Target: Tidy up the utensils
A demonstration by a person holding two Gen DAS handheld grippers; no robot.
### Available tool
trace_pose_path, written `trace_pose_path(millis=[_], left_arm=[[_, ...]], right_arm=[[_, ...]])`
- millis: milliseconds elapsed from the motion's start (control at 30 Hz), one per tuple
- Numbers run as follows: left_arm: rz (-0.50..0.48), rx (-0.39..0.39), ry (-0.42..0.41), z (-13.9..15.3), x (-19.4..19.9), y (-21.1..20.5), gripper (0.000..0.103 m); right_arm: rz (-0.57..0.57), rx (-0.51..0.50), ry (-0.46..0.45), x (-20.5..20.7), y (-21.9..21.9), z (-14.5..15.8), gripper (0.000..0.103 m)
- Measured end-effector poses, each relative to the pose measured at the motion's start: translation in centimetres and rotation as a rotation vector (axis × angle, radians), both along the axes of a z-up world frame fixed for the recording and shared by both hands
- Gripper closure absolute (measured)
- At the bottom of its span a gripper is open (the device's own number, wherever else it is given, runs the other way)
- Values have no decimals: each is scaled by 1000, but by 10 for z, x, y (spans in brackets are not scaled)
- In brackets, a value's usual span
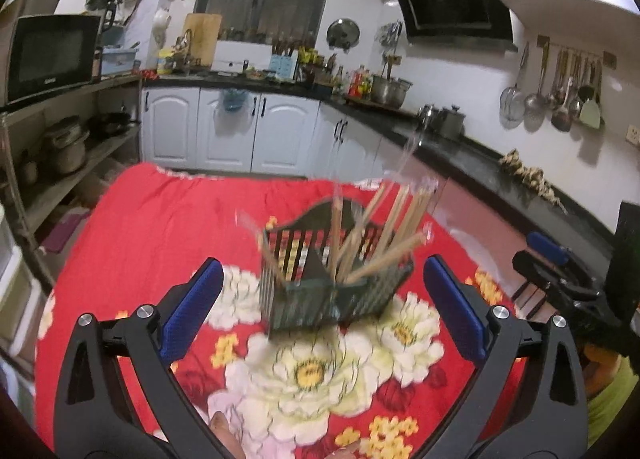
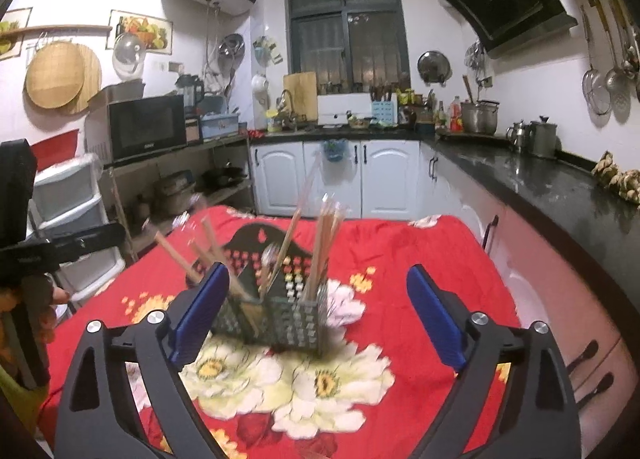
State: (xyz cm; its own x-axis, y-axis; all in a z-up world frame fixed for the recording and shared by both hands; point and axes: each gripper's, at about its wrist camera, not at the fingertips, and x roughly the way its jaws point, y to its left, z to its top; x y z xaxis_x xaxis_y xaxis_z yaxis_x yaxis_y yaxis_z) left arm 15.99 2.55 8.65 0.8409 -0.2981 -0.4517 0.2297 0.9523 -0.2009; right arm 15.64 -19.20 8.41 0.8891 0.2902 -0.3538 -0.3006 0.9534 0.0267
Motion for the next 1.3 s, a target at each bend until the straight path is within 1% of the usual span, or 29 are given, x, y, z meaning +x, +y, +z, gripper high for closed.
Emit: trace_pose_path(millis=[167,333,400,467,533,600,667,700,733,767,867,967,1100,1200,1300], left_arm=[[1,27,35,-29,-14,-2,11],[28,1,33,-56,-25,2,11],[51,3,27,-67,-28,3,11],[62,-11,30,-77,-33,4,11],[85,-5,33,-90,-38,6,11],[109,-11,48,-100,-41,8,11],[119,1,41,-109,-43,8,11],[120,11,52,-113,-44,7,11],[124,30,39,-116,-47,6,11],[123,40,31,-118,-48,6,11],[105,12,33,-121,-48,7,11],[127,25,42,-121,-45,6,11],[163,27,41,-121,-46,8,11],[188,27,7,-118,-52,10,11],[204,49,-49,-113,-61,6,11]], right_arm=[[-1,-7,34,-9,5,-19,10],[-12,3,38,-16,10,-44,9],[-10,11,32,-20,12,-58,8],[-10,-7,5,-26,15,-71,8],[-29,-27,-18,-32,18,-83,7],[-24,-40,-32,-37,21,-89,7],[-15,-31,-63,-42,20,-90,7],[-16,-29,-75,-43,18,-91,7],[-28,-32,-85,-45,16,-92,7],[-27,-27,-90,-47,14,-92,7],[-30,-7,-119,-51,9,-92,7],[-42,-3,-134,-54,9,-91,7],[-71,-6,-201,-65,10,-88,7],[-84,21,-258,-76,8,-82,7],[-98,30,-301,-85,7,-80,7]])
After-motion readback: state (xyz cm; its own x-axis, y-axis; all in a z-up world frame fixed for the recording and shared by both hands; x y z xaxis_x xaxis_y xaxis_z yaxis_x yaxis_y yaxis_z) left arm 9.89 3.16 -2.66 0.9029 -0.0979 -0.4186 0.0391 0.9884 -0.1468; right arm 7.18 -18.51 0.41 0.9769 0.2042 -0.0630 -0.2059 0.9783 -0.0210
